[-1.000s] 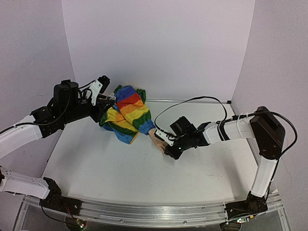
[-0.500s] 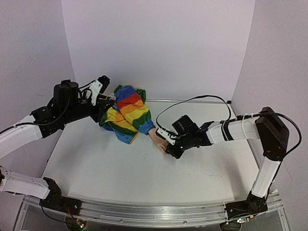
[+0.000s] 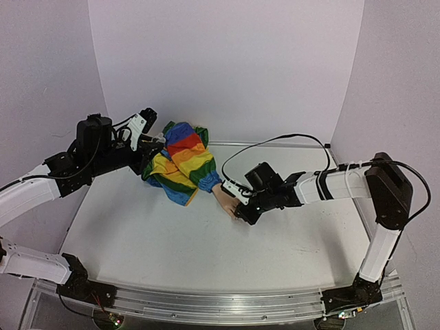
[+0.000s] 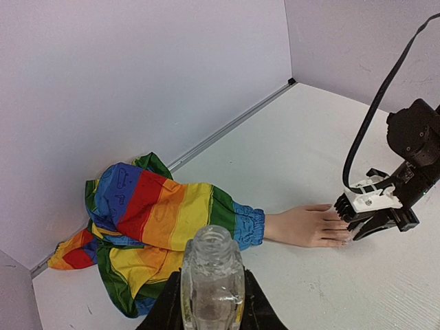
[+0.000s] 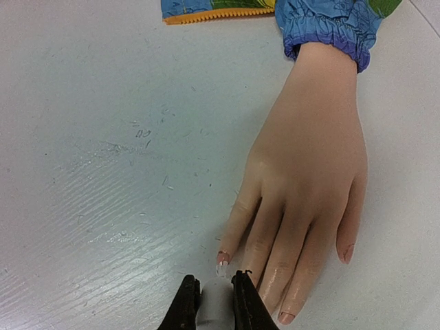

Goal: Paint the nails

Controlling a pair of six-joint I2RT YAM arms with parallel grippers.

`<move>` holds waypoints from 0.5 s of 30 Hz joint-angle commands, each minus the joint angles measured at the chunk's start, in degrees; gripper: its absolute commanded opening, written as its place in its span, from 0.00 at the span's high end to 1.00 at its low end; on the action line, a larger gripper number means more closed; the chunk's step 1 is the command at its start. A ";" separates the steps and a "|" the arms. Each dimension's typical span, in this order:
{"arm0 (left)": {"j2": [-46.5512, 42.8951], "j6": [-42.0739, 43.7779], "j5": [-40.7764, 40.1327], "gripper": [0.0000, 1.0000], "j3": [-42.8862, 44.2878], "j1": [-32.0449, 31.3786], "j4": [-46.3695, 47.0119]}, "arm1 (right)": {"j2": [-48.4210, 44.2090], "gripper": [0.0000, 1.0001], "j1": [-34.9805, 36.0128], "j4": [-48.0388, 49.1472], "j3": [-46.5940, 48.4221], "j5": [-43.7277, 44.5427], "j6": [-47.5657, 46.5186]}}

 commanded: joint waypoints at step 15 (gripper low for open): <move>-0.26 -0.38 0.88 1.00 0.92 0.22 2.74 | 2.55 1.00 0.29 0.30 2.90 -0.69 -0.79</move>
